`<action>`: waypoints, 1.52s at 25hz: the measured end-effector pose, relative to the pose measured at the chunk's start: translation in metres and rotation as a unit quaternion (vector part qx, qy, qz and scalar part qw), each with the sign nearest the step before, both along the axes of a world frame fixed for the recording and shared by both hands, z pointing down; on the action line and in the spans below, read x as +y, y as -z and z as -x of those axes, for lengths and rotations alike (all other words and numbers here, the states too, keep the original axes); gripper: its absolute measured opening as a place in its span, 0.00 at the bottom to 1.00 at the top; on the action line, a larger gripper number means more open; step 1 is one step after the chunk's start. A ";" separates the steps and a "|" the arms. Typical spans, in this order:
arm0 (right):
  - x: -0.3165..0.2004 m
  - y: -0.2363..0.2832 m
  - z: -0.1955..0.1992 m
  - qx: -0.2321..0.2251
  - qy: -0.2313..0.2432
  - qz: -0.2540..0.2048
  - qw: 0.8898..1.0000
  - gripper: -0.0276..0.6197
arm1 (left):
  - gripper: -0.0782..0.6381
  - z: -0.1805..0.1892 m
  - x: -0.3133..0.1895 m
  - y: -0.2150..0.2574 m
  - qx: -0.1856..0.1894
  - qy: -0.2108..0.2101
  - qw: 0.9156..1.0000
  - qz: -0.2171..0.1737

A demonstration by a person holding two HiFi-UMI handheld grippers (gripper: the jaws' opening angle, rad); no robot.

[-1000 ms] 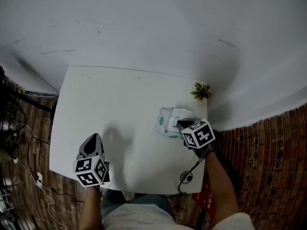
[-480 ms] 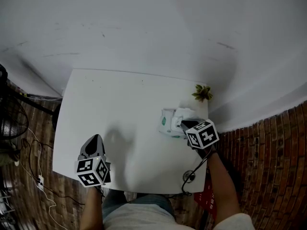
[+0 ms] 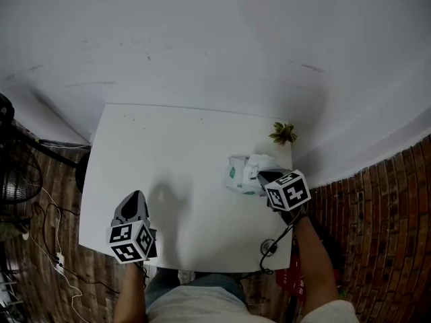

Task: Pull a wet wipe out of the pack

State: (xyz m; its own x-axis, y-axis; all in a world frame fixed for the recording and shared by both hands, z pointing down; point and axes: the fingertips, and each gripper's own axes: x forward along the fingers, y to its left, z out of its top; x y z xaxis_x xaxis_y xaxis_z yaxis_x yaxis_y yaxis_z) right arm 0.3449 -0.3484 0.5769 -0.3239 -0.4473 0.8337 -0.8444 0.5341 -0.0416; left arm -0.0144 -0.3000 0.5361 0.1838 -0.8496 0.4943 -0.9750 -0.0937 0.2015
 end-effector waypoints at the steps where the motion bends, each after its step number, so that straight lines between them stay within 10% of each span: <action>1: 0.000 0.002 -0.001 0.001 -0.001 -0.001 1.000 0.05 | 0.11 0.001 0.000 0.000 0.001 0.000 1.000 -0.001; 38: 0.012 0.055 -0.001 0.018 -0.046 -0.049 0.998 0.05 | 0.11 0.012 -0.011 0.030 0.018 -0.032 0.998 -0.043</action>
State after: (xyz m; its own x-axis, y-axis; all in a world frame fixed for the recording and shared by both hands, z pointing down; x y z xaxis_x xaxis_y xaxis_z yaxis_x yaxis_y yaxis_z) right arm 0.3461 -0.3364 0.5217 -0.2479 -0.5536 0.7950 -0.8904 0.4537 0.0383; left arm -0.0259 -0.3110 0.5062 0.2558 -0.8745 0.4121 -0.9586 -0.1743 0.2252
